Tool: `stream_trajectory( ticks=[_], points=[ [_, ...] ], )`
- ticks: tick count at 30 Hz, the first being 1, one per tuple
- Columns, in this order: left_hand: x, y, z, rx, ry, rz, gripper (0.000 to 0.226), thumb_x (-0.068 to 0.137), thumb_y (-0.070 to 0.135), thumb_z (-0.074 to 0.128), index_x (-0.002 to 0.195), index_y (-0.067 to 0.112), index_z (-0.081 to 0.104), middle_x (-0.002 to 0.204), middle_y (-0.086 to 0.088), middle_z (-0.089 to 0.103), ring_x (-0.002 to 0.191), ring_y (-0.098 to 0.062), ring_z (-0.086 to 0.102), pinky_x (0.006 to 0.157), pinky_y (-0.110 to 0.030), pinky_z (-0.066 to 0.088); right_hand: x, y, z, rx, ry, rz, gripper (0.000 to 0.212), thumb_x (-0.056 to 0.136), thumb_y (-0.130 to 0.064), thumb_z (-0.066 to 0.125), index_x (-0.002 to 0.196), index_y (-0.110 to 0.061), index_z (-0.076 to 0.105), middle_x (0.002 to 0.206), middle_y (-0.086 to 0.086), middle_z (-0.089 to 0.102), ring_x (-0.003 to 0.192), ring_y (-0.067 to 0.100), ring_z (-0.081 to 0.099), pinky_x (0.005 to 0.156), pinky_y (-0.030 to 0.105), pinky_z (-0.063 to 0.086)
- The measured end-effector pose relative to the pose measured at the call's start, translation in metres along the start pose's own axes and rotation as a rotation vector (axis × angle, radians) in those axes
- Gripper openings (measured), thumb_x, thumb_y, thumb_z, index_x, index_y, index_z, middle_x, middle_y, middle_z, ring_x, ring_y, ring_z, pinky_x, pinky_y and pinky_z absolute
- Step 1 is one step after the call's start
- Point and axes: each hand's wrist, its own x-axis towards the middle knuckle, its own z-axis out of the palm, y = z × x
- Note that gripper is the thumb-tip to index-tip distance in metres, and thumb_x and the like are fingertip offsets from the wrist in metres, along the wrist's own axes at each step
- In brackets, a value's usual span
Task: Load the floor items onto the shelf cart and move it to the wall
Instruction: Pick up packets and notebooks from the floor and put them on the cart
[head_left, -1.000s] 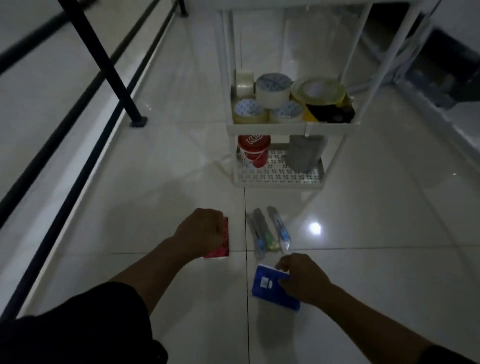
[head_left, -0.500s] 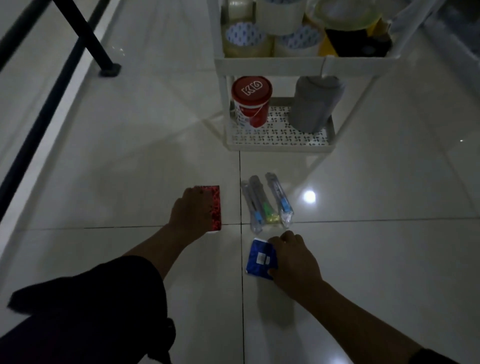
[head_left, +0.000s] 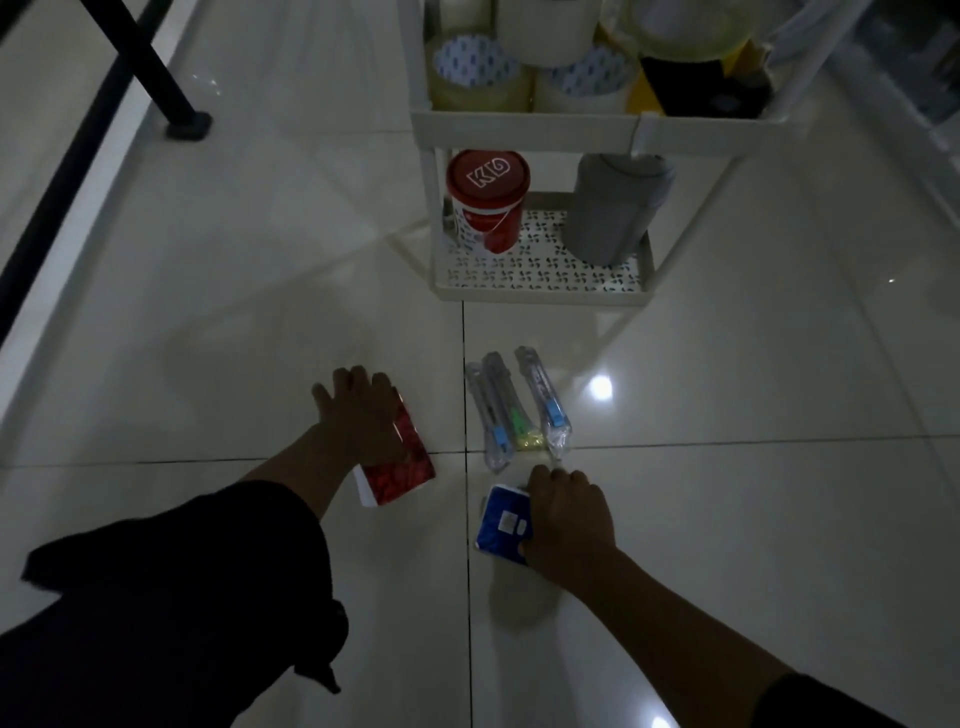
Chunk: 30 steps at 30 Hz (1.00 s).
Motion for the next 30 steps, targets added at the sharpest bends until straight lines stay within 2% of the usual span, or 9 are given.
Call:
stream_trajectory(
  ticks=[3,6,9,13,16,21,24,26,30],
  points=[
    [-0.017,0.004,0.0,-0.169,-0.11,-0.015,0.085,0.075,0.049,0.065,0.142,0.008,0.033,0.145,-0.018,0.035,0.137,-0.037,0.032,0.113,-0.05,0.028,-0.008,0.0,-0.001,0.115,-0.013,0.019,0.047,0.078,-0.031,0.068,0.118,-0.016,0.047,0.108,0.001,0.062,0.095,0.021,0.06,0.082,0.032,0.044],
    [-0.033,-0.005,-0.017,-0.489,-0.107,0.143,0.049,0.074,0.032,0.056,0.113,0.003,0.06,0.116,-0.013,0.062,0.11,-0.031,0.061,0.093,-0.042,0.053,-0.016,0.0,-0.011,0.324,-0.067,0.063,0.026,0.082,-0.024,0.063,0.106,-0.018,0.056,0.101,0.0,0.066,0.091,0.018,0.063,0.082,0.031,0.05],
    [-0.059,-0.009,-0.05,-0.485,-0.066,0.262,0.026,0.079,0.016,0.055,0.101,0.003,0.06,0.1,-0.006,0.064,0.094,-0.024,0.063,0.082,-0.038,0.055,-0.022,-0.002,-0.037,0.469,-0.036,0.117,0.012,0.086,-0.018,0.062,0.098,-0.016,0.061,0.096,0.001,0.067,0.081,0.012,0.06,0.072,0.021,0.047],
    [-0.092,-0.005,-0.11,-0.433,0.082,0.379,0.037,0.069,0.024,0.043,0.094,0.004,0.062,0.09,-0.009,0.066,0.083,-0.025,0.064,0.073,-0.041,0.056,-0.023,-0.013,-0.096,0.638,-0.002,0.179,0.013,0.086,-0.008,0.06,0.089,-0.021,0.058,0.089,-0.001,0.064,0.081,0.014,0.061,0.072,0.023,0.049],
    [-0.113,0.0,-0.169,-0.429,0.116,0.399,0.028,0.074,0.018,0.048,0.096,0.008,0.062,0.091,-0.006,0.066,0.083,-0.023,0.064,0.073,-0.04,0.057,-0.024,-0.02,-0.155,0.705,0.042,0.152,0.014,0.084,-0.004,0.058,0.087,-0.018,0.06,0.087,0.0,0.065,0.075,0.011,0.06,0.061,0.017,0.044],
    [-0.153,0.006,-0.281,-0.486,0.327,0.492,0.031,0.078,0.018,0.045,0.1,0.012,0.064,0.093,0.002,0.069,0.081,-0.02,0.066,0.07,-0.038,0.058,-0.033,-0.028,-0.28,0.726,0.227,0.038,0.017,0.08,0.0,0.056,0.085,-0.014,0.063,0.079,0.0,0.065,0.065,0.005,0.055,0.047,0.01,0.039],
    [-0.184,0.013,-0.355,-0.48,0.474,0.558,0.04,0.067,0.046,0.037,0.085,0.016,0.056,0.082,0.005,0.064,0.074,-0.016,0.063,0.064,-0.031,0.053,-0.041,-0.031,-0.357,0.665,0.386,-0.031,0.016,0.081,-0.003,0.057,0.08,-0.018,0.06,0.073,-0.001,0.064,0.064,0.012,0.057,0.049,0.014,0.039],
    [-0.199,0.018,-0.397,-0.473,0.568,0.578,0.038,0.061,0.05,0.037,0.08,0.02,0.052,0.076,0.007,0.057,0.07,-0.014,0.057,0.062,-0.03,0.049,-0.043,-0.033,-0.405,0.625,0.516,-0.1,0.009,0.082,-0.005,0.057,0.084,-0.013,0.061,0.076,0.006,0.066,0.068,0.023,0.06,0.054,0.025,0.043],
    [-0.214,0.026,-0.459,-0.502,0.802,0.6,0.036,0.072,0.041,0.037,0.088,0.018,0.06,0.081,0.006,0.061,0.074,-0.017,0.06,0.061,-0.034,0.05,-0.038,-0.041,-0.494,0.543,0.796,-0.253,0.012,0.081,-0.006,0.06,0.08,-0.017,0.059,0.07,-0.005,0.06,0.063,0.007,0.056,0.05,0.019,0.038]
  ],
)
